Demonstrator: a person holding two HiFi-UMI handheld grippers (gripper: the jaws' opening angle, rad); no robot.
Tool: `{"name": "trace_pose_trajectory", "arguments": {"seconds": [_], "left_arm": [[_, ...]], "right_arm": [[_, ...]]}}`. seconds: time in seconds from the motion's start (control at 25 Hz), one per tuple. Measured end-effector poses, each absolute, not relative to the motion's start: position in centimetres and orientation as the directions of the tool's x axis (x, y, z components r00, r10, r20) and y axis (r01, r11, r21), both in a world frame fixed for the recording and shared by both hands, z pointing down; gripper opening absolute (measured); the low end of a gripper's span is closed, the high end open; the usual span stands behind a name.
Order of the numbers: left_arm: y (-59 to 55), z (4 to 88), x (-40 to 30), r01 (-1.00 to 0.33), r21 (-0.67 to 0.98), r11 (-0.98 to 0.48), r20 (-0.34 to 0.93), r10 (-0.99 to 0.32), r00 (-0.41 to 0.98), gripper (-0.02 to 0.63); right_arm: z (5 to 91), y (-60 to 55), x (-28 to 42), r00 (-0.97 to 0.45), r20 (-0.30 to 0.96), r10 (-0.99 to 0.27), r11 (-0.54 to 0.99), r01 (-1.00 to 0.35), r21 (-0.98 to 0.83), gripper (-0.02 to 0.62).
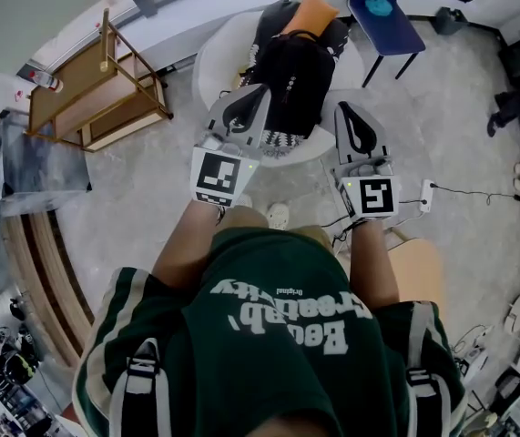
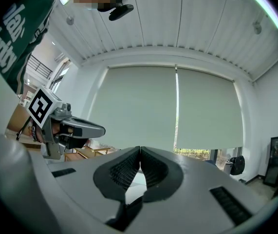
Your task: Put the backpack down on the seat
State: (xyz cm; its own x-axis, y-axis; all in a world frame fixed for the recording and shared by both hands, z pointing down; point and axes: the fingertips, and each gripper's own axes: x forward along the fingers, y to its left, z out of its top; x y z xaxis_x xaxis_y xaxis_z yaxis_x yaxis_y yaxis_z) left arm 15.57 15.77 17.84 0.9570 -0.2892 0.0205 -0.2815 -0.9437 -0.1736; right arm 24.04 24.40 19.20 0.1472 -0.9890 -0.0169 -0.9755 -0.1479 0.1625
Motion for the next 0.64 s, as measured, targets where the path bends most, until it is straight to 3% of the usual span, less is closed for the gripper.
{"name": "trace_pose_trajectory", "arguments": {"seconds": [0.64], "left_arm": [[16.1, 20.1, 15.1, -0.28, -0.169, -0.945, 0.048, -0.291, 0.955, 0.017]], "right_arm": [[21.0, 24.5, 23.3, 0.132, -0.003, -0.991, -0.131, -0.979, 0.156, 0.034]]}}
